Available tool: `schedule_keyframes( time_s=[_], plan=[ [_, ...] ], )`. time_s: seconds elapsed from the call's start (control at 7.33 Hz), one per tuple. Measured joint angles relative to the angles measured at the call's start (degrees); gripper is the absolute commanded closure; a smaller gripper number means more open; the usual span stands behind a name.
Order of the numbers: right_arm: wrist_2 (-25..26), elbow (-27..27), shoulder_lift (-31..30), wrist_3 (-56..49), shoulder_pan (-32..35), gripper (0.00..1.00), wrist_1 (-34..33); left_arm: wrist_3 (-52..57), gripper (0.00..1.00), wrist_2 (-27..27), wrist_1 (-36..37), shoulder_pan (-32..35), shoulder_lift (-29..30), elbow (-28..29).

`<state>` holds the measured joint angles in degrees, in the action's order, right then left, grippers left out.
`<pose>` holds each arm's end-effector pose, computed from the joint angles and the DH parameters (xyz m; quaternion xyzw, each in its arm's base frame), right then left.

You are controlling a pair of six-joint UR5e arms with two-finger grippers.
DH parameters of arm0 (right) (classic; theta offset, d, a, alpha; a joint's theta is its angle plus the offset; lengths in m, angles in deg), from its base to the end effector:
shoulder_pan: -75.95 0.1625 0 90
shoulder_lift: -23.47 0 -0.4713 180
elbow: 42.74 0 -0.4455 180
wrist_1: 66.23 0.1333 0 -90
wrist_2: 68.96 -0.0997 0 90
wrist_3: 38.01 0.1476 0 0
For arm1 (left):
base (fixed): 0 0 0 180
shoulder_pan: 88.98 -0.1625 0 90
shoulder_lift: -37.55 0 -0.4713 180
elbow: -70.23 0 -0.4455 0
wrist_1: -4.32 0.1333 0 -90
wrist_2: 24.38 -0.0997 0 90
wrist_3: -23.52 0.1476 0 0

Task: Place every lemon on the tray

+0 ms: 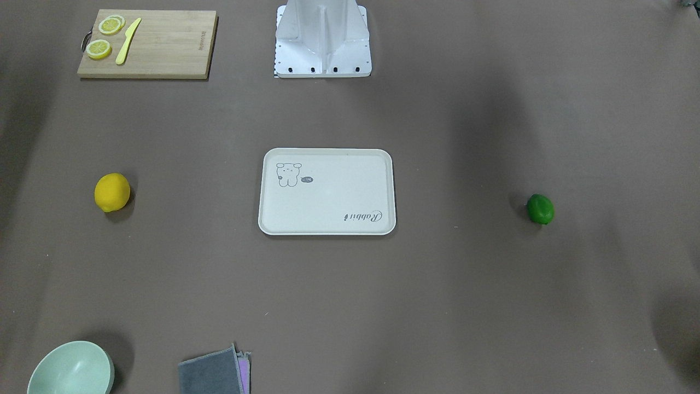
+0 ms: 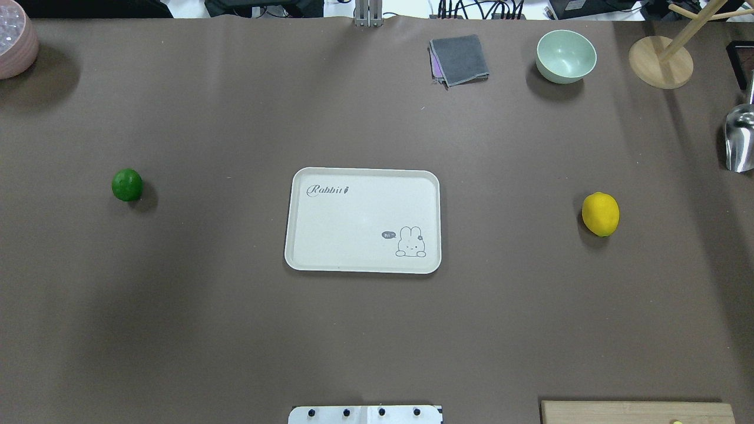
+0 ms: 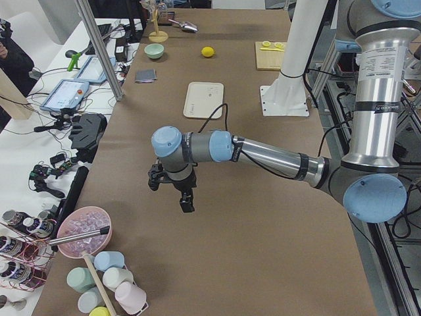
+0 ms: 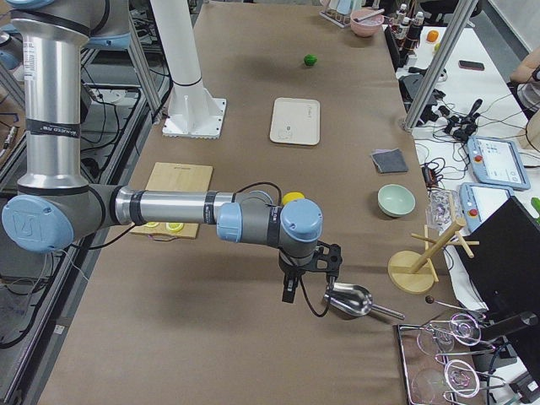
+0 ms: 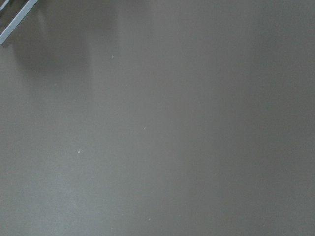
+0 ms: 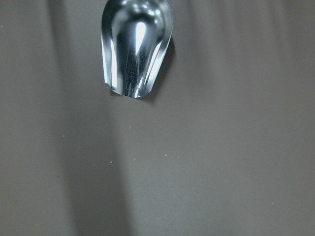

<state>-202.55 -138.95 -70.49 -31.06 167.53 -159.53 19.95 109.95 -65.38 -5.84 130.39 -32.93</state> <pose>0.0456 -0.5093 0.7239 -0.0259 -0.3705 0.0724 0.9257 0.0349 -0.5428 0.6232 -0.0689 0.3723 0.0124 0.9255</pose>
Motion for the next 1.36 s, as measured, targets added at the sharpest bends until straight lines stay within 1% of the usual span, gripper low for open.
schedule_keyframes(
  time_s=[0.41, 0.68, 0.95, 1.23, 1.36],
  plan=[
    [-0.19, -0.19, 1.66, 11.28, -6.03, 0.01, 6.84, -15.71, 0.02, 0.47, -0.32, -11.82, 9.0, 1.39],
    [-0.21, -0.2, 5.36, 18.66, -10.62, 0.01, 8.18, -22.73, 0.02, 0.32, -1.96, -17.86, 15.57, 5.99],
    [0.16, -0.16, 9.37, 26.4, -15.96, 0.01, 8.35, -27.83, 0.02, 0.2, -8.7, -21.32, 17.6, 10.31],
    [0.55, -0.1, 12.89, 33.4, -21.2, 0.01, 8.6, -30.03, 0.03, -0.39, -13.54, -23.35, 17.74, 13.12],
    [0.51, -0.08, 14.1, 35.3, -23.26, 0.01, 8.69, -31.67, 0.03, -0.91, -15.9, -24.03, 17.63, 14.28]
  ],
)
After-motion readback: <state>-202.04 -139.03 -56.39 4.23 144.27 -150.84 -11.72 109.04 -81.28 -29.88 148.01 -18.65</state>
